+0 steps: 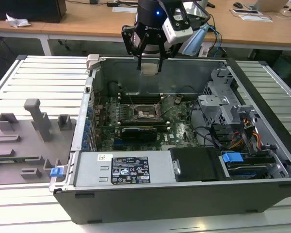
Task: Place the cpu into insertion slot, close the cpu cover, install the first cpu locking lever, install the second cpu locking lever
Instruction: 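Place the cpu into insertion slot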
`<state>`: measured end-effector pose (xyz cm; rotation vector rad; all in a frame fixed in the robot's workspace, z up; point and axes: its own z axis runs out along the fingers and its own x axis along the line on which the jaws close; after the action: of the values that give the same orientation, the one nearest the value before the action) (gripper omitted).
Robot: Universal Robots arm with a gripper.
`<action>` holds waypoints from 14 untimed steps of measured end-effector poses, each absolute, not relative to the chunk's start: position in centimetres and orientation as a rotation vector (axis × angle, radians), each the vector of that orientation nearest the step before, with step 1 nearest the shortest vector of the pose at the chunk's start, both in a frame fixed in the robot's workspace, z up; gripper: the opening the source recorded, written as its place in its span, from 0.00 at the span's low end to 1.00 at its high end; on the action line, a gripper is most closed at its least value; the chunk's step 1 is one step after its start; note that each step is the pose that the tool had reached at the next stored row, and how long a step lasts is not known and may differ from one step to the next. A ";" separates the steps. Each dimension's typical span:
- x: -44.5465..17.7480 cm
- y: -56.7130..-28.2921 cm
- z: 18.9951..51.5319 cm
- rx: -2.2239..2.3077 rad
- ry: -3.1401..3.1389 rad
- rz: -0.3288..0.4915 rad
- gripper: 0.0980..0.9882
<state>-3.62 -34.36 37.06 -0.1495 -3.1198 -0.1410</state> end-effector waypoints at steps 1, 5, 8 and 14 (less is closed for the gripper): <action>-3.6 -34.4 37.1 -0.153 -3.120 -0.141 0.50; -3.6 -34.4 37.1 -0.172 -3.119 -0.141 0.50; -3.6 -34.4 37.1 -0.193 -3.119 -0.141 0.50; -3.6 -34.4 37.0 -0.287 -3.114 -0.142 0.50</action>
<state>-3.63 -34.37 37.03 -0.2871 -3.1141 -0.1423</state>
